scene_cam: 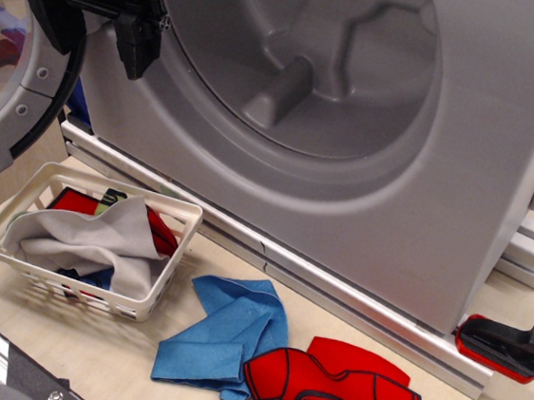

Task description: Put clothes in laundry machine

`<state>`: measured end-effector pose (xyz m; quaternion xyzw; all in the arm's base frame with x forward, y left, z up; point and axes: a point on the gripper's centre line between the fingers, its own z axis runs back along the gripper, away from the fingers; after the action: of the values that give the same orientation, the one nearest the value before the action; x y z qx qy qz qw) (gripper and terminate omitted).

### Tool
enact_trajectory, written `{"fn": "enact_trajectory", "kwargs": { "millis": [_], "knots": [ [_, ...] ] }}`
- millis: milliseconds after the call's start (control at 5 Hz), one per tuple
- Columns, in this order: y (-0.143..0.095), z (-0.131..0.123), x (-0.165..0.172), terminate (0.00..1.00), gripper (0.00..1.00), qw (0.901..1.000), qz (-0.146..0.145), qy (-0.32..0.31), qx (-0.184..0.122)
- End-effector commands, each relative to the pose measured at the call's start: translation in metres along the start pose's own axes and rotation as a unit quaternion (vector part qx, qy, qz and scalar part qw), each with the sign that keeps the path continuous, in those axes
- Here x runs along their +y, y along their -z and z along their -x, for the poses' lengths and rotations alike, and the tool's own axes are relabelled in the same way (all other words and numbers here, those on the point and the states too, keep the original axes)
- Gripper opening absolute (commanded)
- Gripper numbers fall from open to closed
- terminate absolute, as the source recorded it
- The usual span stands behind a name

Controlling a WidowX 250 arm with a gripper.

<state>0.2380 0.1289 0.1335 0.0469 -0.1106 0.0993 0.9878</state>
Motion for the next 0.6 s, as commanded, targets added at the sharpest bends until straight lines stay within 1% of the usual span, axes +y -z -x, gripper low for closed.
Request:
{"fn": "enact_trajectory", "kwargs": {
  "millis": [0, 200, 400],
  "knots": [
    [0.0, 0.0, 0.0, 0.0, 1.0, 1.0, 0.0, 0.0, 0.0],
    [0.013, 0.025, -0.001, 0.0, 1.0, 0.9998, -0.008, -0.016, -0.003],
    [0.031, 0.038, 0.0, 0.0, 1.0, 0.9991, -0.007, -0.034, 0.024]
  ]
}}
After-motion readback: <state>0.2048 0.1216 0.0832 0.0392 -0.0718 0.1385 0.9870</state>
